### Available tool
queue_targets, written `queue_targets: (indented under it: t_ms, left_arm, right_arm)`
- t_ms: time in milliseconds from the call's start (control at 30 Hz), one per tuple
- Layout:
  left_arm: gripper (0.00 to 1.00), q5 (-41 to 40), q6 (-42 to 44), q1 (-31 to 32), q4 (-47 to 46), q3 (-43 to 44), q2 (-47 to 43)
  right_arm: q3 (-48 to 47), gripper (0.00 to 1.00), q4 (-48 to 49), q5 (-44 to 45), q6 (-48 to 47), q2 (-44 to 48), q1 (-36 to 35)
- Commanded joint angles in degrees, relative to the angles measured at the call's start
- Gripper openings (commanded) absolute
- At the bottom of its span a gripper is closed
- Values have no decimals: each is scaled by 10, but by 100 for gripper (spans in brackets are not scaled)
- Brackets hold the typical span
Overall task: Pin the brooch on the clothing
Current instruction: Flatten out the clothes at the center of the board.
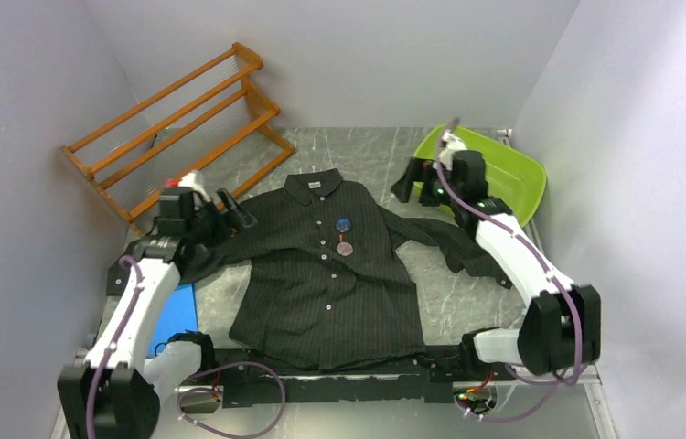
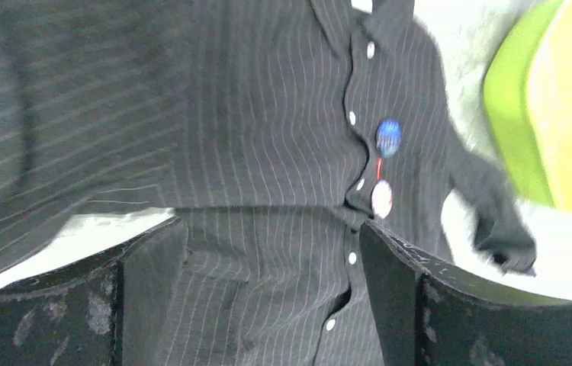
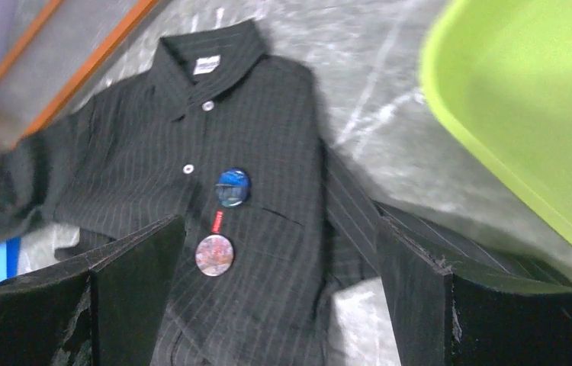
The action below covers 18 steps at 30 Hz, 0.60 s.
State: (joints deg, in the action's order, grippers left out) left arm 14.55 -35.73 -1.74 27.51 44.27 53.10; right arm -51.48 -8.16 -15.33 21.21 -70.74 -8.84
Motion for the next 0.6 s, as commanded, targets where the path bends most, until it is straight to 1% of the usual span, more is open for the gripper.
queue_targets:
  t_ms: [0, 33, 133, 200, 333, 500, 567]
  left_arm:
    - [87, -36, 33, 102, -44, 29, 91]
    - [85, -56, 41, 125, -39, 44, 117]
    - [85, -141, 62, 210, -28, 93, 189]
    - [85, -180, 68, 237, -43, 113, 234]
    - [87, -204, 74, 259, -80, 152, 321]
    - [86, -236, 92, 267, -93, 232, 437]
    - [86, -256, 102, 268, -88, 269, 483]
  right_arm:
    - [-103, 97, -53, 13, -91, -97, -74]
    - [-123, 96, -62, 18, -102, -125, -86]
    - [-178, 95, -73, 31, -124, -212, -116]
    - [-208, 93, -66, 36, -138, -258, -130]
    - [-280, 88, -44, 23, -160, -348, -145]
    - [-403, 82, -71, 38, -203, -464, -162]
    - [-453, 76, -91, 37, -208, -505, -164]
